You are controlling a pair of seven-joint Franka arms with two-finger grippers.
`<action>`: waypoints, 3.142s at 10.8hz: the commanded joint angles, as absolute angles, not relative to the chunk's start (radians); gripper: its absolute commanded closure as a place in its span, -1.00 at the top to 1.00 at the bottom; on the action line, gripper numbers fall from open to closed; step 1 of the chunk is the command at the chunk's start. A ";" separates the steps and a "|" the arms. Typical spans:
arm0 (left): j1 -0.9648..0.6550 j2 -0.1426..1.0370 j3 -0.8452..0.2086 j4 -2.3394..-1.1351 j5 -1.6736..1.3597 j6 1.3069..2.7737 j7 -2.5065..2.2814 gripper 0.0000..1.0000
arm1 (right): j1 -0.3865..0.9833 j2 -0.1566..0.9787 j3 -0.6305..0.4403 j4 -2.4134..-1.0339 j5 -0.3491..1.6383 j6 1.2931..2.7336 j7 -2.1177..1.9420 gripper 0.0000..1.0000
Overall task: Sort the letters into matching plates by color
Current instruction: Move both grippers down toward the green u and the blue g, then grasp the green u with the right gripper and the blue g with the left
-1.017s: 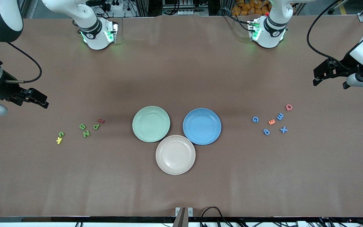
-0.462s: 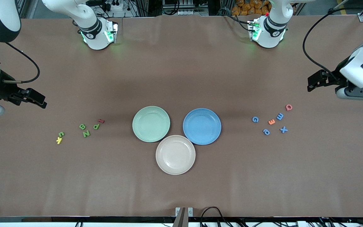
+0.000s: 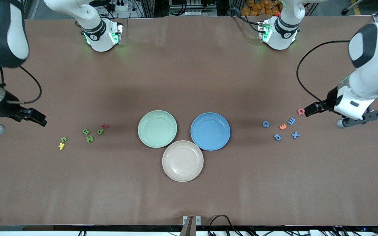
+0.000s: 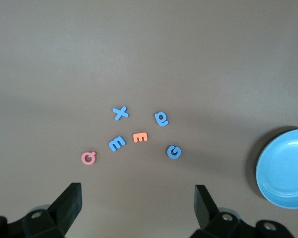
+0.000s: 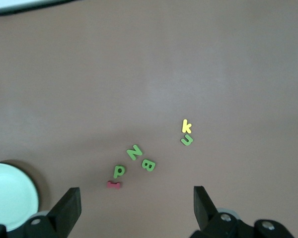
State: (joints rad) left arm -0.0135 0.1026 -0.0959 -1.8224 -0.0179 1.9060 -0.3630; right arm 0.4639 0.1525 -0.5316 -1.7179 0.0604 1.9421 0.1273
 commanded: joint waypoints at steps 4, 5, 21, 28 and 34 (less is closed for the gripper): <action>-0.006 0.095 -0.095 -1.833 -0.040 1.914 -0.119 1.00 | 0.439 0.149 -0.522 -1.819 0.069 2.058 0.082 1.00; -0.006 0.104 -0.095 -1.833 -0.046 1.916 -0.106 1.00 | 0.427 0.152 -0.522 -1.845 0.069 2.094 0.005 1.00; -0.061 0.238 -0.097 -1.758 -0.014 1.957 0.194 1.00 | 0.268 0.353 -0.497 -2.003 0.282 2.393 -0.548 1.00; -0.002 0.239 -0.091 -1.776 0.001 1.897 0.055 1.00 | 0.074 0.455 -0.296 -2.046 0.284 2.545 -0.551 1.00; -0.034 0.251 -0.115 -1.867 0.238 2.026 -0.225 1.00 | 0.055 0.543 -0.275 -2.065 0.281 2.597 -0.526 1.00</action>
